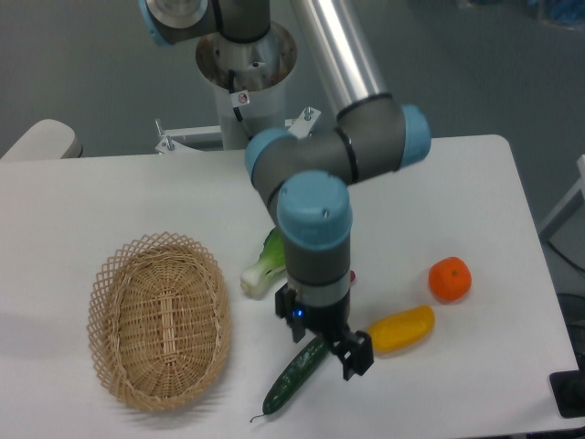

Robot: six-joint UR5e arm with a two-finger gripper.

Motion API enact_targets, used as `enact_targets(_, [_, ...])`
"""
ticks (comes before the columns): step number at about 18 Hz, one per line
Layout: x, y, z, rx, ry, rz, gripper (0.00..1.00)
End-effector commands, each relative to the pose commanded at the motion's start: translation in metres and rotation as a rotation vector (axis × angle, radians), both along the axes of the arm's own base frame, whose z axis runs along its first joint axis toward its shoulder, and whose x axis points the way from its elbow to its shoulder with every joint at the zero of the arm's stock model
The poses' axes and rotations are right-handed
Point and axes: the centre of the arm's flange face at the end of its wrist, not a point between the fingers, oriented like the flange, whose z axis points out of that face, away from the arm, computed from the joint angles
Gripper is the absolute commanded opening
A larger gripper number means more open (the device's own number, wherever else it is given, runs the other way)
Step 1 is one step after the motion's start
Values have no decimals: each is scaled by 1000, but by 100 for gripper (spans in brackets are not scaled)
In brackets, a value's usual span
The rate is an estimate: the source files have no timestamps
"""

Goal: Place the cucumber on the table
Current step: 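Open the gripper to release the cucumber onto the table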

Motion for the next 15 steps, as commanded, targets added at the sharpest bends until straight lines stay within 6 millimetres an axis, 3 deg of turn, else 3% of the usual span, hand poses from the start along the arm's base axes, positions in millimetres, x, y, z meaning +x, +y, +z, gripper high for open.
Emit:
enact_targets(10, [-75, -79, 3, -137, 58, -264, 100])
enact_targets(15, [-83, -86, -2, -145, 60, -293, 100])
